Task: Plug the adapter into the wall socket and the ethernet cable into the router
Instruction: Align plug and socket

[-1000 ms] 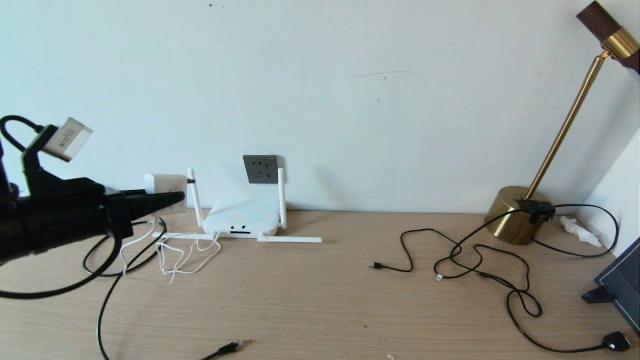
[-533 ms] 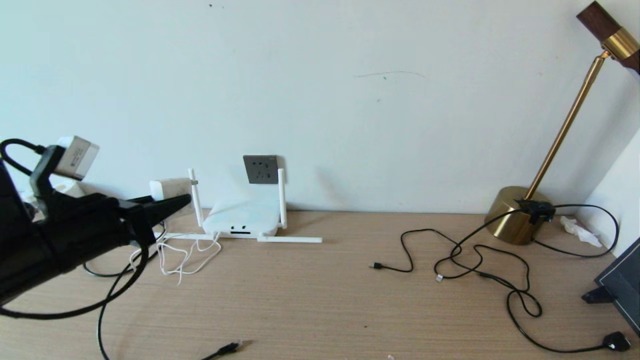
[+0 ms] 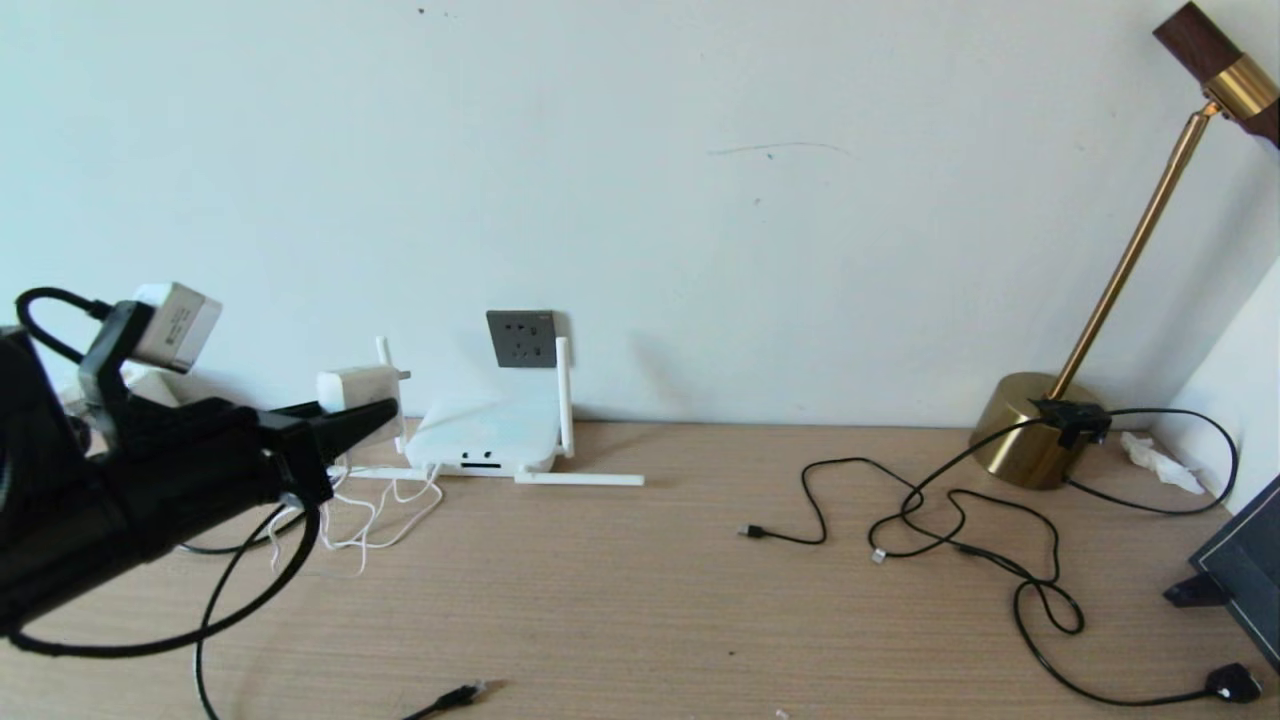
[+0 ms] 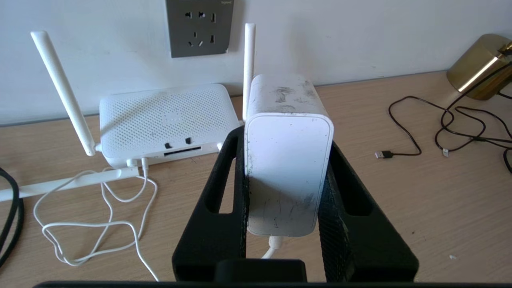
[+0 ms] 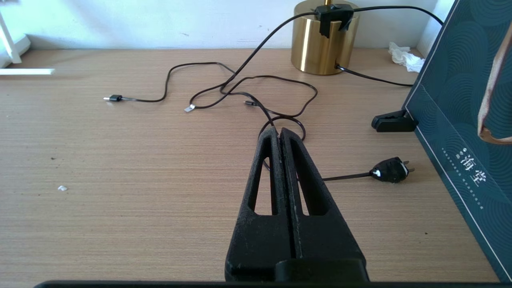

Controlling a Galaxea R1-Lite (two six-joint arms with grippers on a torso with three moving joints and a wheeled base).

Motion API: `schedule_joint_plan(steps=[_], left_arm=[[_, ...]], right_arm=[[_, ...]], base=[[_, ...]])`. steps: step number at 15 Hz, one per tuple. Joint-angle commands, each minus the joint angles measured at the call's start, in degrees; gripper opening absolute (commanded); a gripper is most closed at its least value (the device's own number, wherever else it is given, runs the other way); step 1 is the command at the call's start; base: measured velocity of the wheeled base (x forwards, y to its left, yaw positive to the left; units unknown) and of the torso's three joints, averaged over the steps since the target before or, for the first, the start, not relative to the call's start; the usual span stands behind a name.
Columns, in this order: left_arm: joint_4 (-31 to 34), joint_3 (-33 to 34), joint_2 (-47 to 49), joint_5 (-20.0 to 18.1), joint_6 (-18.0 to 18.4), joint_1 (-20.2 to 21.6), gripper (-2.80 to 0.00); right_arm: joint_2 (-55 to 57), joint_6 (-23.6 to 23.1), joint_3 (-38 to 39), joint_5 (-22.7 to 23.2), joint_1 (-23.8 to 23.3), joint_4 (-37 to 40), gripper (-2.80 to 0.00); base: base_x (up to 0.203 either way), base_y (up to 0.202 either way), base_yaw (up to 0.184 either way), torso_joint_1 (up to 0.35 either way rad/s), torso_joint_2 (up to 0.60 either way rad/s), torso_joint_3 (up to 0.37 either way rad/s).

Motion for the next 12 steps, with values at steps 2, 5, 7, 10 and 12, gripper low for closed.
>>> schedule_joint_plan(steps=[2,5,7,10,12], left_arm=[[-0.23,0.63,-0.14,-0.18,0.06,-0.05,-2.80],[-0.23,0.63,-0.47,-0.18,0.24,-0.05,-2.80],[-0.23,0.70,-1.01,-0.18,0.32,-0.06,-2.80],[-0.23,1.38,-1.33,-0.18,0.48,-0.12,-2.80],[-0.23,1.87,-1.37,-0.10,0.59,-0.14,-2.80]], right_arm=[[0.08,0.05,0.00,-0.06,0.02,-0.03,-2.80],[0.00,0.07,0.00,-0.03,0.02,0.01,-2.80],[0.00,0.01,0.00,-0.04,0.02,-0.03,-2.80],[0.00,-0.01,0.00,0.03,0.02,-0.03,-2.80],[0.00,0.06,0.00,0.03,0.02,-0.03,-2.80]], base=[[0.000,0.000,0.000,0.000,0.00,0.000],[0.000,0.000,0.000,0.000,0.00,0.000],[0.000,0.000,0.000,0.000,0.00,0.000],[0.000,0.000,0.000,0.000,0.00,0.000],[0.000,0.000,0.000,0.000,0.00,0.000]])
